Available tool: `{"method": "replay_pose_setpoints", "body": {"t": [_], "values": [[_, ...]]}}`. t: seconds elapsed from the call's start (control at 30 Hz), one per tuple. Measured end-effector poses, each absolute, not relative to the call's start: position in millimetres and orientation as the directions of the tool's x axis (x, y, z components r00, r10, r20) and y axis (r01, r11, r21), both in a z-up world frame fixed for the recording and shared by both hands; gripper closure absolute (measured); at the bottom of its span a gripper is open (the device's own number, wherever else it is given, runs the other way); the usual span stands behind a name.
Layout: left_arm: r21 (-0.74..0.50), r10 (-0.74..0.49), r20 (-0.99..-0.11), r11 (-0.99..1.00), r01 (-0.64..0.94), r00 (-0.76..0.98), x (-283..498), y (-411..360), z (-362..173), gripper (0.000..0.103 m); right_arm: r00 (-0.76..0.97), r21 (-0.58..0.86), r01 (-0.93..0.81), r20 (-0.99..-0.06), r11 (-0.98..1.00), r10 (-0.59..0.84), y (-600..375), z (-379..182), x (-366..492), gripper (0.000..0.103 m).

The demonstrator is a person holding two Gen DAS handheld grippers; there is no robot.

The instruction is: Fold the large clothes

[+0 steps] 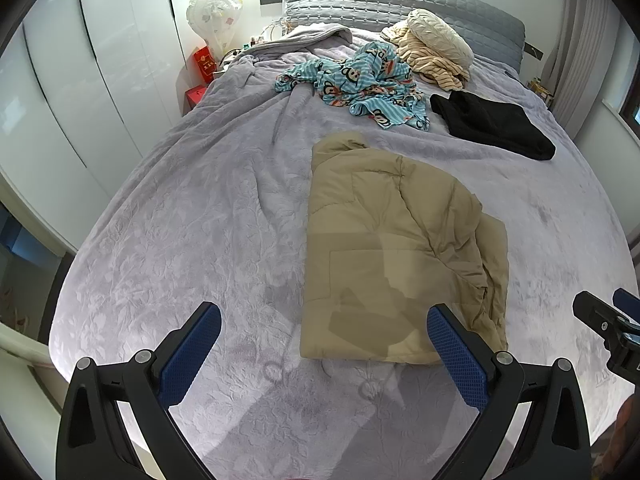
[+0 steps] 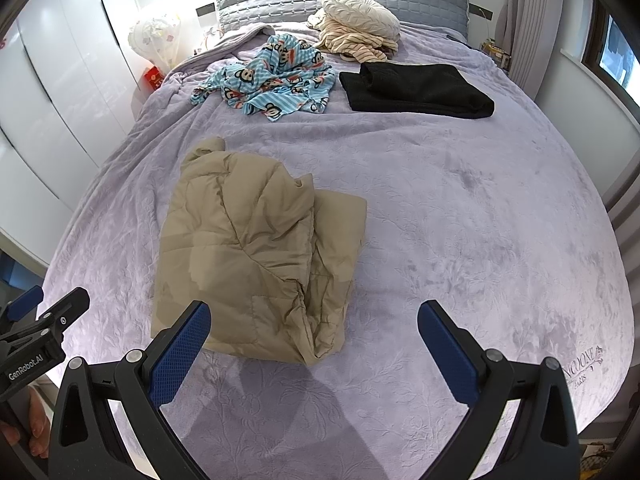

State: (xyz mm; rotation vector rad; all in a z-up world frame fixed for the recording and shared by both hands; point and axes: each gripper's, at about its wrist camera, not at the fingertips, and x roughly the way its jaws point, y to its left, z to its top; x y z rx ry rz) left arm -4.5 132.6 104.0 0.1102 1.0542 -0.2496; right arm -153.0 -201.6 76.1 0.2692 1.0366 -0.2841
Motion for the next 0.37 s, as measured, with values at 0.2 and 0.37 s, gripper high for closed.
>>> {"method": "replay_pose_setpoints", "body": {"t": [0.2, 0.37], "values": [[-0.029, -0.151, -0.863, 0.967, 0.252, 0.482, 0.8, 131.7, 110.0, 0.000, 0.479, 0.084, 0.356, -0.871, 0.931, -0.105, -201.8, 76.7, -153.2, 0.000], [-0.021, -0.151, -0.851, 0.967, 0.255, 0.504, -7.8, 129.5, 113.5, 0.000, 0.479, 0.084, 0.356, -0.871, 0.931, -0.105, -201.0, 76.8, -153.5, 0.000]]}}
